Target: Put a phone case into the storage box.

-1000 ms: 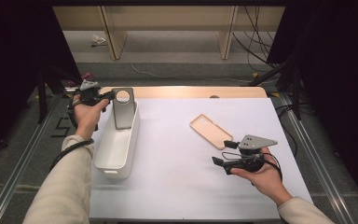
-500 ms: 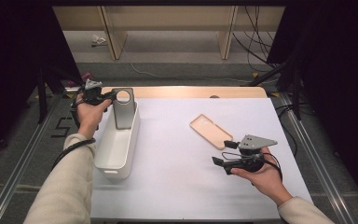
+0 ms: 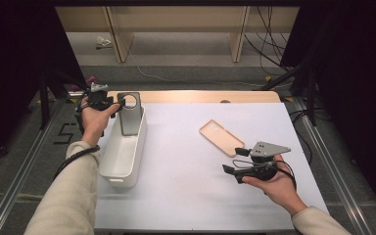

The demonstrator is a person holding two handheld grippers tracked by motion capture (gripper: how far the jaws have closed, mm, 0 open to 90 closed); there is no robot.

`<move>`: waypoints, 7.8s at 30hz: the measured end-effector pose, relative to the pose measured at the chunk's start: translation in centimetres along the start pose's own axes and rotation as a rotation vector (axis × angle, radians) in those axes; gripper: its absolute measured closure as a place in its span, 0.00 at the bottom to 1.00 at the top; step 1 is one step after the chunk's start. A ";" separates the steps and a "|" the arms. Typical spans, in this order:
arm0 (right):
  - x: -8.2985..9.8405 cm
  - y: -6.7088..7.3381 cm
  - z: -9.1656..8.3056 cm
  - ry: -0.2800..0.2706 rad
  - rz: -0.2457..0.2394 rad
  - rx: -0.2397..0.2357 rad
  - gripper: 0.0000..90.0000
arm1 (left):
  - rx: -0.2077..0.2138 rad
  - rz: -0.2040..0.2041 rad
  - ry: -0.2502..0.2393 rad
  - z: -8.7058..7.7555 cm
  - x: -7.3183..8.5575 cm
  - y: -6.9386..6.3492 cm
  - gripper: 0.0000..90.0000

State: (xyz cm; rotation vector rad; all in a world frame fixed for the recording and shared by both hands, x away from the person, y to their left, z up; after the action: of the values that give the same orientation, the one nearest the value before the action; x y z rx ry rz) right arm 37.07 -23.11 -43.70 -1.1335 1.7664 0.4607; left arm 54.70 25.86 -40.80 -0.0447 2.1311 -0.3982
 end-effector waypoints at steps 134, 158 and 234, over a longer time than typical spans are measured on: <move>4.3 -11.1 5.8 0.448 0.117 0.249 1.00 | 0.318 0.252 -0.002 -13.6 15.1 -9.5 0.17; 3.3 -8.8 6.3 0.513 0.055 0.078 1.00 | 0.318 0.253 -0.004 -13.6 15.1 -9.5 0.17; -3.0 -1.3 11.5 0.721 -0.572 -0.186 0.49 | 0.325 0.262 -0.003 -13.5 15.2 -9.7 0.17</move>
State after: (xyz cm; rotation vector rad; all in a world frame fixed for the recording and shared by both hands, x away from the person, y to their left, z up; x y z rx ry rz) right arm 44.48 -14.02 -46.33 -2.0328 1.8760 -0.1678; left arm 33.94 17.45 -43.21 0.4152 2.0111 -0.5799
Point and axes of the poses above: each handheld gripper's, and its own axes: z roughly forward along the jaws, x roughly out of its underside, y roughly to its left, the point moved 1 cm from there along z, roughly forward along the jaws, and after that the axes turned 15 degrees about -z, right-handed, at the moved point
